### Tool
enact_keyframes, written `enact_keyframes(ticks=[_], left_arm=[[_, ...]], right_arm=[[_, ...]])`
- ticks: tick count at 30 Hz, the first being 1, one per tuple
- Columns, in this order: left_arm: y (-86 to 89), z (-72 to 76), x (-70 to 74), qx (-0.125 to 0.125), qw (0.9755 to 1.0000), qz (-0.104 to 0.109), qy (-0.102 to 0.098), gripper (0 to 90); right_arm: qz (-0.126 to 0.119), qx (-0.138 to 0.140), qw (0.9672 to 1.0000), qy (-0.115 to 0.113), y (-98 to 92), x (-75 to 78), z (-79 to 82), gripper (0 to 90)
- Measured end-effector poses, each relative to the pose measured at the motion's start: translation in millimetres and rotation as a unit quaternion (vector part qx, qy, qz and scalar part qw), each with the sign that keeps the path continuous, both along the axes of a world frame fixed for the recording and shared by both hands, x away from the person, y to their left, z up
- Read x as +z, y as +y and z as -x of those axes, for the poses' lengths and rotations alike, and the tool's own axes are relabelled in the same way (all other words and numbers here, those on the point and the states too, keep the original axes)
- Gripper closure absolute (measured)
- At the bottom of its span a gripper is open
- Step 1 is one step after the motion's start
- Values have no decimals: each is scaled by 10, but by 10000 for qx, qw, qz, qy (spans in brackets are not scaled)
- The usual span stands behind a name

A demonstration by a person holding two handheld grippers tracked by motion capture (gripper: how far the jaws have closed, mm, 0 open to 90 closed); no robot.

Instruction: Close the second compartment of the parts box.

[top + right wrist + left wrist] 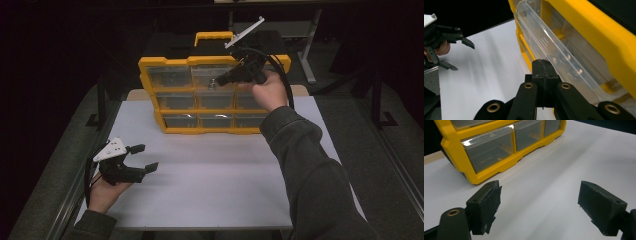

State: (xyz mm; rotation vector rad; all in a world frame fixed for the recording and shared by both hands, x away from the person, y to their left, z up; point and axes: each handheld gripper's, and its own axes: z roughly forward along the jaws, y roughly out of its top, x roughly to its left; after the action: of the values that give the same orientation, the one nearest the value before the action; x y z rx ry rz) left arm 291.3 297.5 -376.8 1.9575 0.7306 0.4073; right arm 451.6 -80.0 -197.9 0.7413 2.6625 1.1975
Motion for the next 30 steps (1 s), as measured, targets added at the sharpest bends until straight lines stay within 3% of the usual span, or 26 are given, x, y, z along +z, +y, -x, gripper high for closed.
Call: enact_keyframes(ticks=[12, 19, 25, 30], left_arm=[[9, -9, -2, -12, 10000, -24, 3, 178], [7, -13, -7, -21, 10000, -31, -1, 178], [-7, -15, -11, -40, 10000, -47, 6, 178], [-9, -17, -13, -40, 10000, -46, 15, 178]], right_arm=[[64, -153, 9999, -42, 25, 1, -119, 887], [67, -317, 9992, -226, 24, 3, -146, 888], [121, -267, 9989, -367, 22, -9, -151, 888], [5, -283, 9993, -242, 14, -14, -134, 885]])
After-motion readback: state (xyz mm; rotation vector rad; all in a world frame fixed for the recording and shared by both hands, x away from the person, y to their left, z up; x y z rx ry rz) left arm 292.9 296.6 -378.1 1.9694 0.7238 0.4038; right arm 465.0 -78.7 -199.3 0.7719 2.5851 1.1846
